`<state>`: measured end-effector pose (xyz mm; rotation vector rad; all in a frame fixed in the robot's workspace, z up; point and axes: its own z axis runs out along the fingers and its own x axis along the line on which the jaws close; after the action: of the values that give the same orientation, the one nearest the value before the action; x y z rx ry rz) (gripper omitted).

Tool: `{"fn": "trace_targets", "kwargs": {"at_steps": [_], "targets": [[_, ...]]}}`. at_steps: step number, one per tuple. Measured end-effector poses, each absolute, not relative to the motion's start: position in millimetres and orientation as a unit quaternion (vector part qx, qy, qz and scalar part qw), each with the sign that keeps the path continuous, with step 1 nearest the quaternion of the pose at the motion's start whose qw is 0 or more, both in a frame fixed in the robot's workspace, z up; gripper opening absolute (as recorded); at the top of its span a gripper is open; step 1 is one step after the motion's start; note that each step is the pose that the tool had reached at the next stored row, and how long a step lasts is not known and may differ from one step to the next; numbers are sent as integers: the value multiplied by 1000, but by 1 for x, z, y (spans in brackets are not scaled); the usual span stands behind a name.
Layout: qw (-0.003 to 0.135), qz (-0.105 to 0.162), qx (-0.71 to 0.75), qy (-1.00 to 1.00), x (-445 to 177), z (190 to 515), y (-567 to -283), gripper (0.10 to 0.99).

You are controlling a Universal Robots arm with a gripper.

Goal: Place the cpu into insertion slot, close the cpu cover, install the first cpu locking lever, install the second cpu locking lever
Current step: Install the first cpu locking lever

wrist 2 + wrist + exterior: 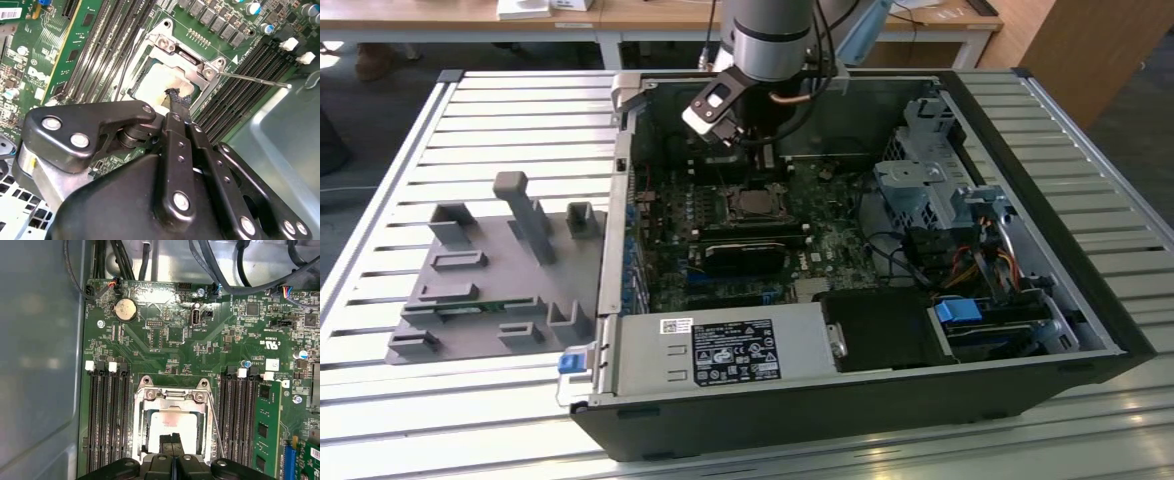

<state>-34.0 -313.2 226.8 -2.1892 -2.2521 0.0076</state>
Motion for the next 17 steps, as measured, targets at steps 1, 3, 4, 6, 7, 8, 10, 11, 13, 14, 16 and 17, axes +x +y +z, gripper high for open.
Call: {"fn": "trace_targets", "kwargs": {"at_steps": [1, 3, 4, 6, 7, 8, 10, 11, 13, 14, 16, 17], "targets": [[0, 2, -697, -717, -34, 228, -313, 106], [0, 2, -697, -717, -34, 231, -313, 106], [0, 2, -697, -717, -34, 233, -313, 106], [0, 2, -697, -717, -34, 236, -313, 106], [0, 2, -697, -717, -34, 237, -313, 106], [0, 2, -697, -717, -34, 239, -313, 106], [0, 2, -697, -717, -34, 243, -313, 106], [0, 2, -697, -717, -34, 244, -313, 106], [0, 2, -697, -717, -34, 248, -313, 106], [0, 2, -697, -717, -34, 250, -313, 106], [0, 2, -697, -717, -34, 253, -313, 106], [0, 2, -697, -717, -34, 255, -313, 106]]}}
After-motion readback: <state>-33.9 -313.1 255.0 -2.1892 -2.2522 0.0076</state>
